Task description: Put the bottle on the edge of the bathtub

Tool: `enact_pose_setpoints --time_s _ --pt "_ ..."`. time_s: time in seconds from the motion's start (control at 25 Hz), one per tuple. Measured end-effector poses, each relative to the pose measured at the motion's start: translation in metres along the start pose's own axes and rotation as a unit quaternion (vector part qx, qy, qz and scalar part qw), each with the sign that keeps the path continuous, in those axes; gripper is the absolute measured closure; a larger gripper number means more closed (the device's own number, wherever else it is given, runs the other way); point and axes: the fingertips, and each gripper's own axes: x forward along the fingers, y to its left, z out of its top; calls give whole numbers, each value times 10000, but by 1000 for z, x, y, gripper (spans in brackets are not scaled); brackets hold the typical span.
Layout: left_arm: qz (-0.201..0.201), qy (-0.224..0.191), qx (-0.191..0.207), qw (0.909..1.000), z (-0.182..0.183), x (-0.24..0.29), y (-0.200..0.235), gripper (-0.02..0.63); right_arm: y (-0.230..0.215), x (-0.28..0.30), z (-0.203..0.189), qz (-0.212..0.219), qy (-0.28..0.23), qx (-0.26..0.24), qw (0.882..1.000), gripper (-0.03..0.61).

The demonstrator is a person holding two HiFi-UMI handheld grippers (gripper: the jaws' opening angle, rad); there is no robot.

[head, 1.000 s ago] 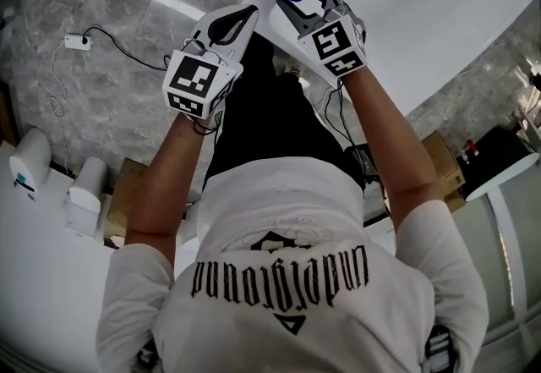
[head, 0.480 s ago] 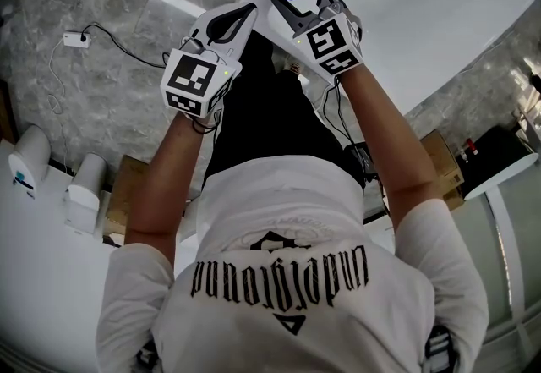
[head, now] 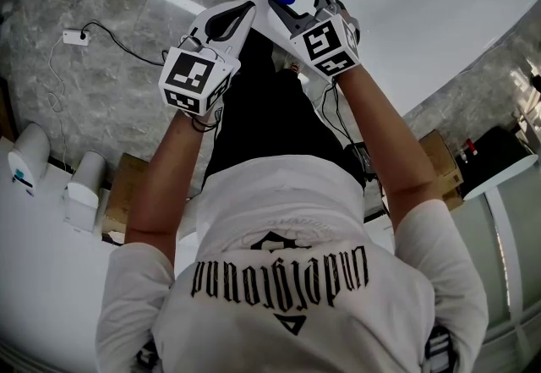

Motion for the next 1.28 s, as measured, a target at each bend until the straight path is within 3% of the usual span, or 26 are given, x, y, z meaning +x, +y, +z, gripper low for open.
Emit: enact_pose_setpoints --time_s 0.52,0.76,1.12,1.28 --pt "46 -52 9 10000 -10 -11 -16 598 9 -15 -2 -88 9 2 10000 391" --pt "179 -243 102 9995 4 -22 -29 598 14 -41 3 -216 -61 -28 9997 391" --pt "297 -613 -58 9977 19 -49 -61 598 31 -92 17 -387 -309 -139 9987 391" --pt "354 -793 100 9962 35 -58 -74 598 34 -118 26 -446 -468 -246 9976 409"
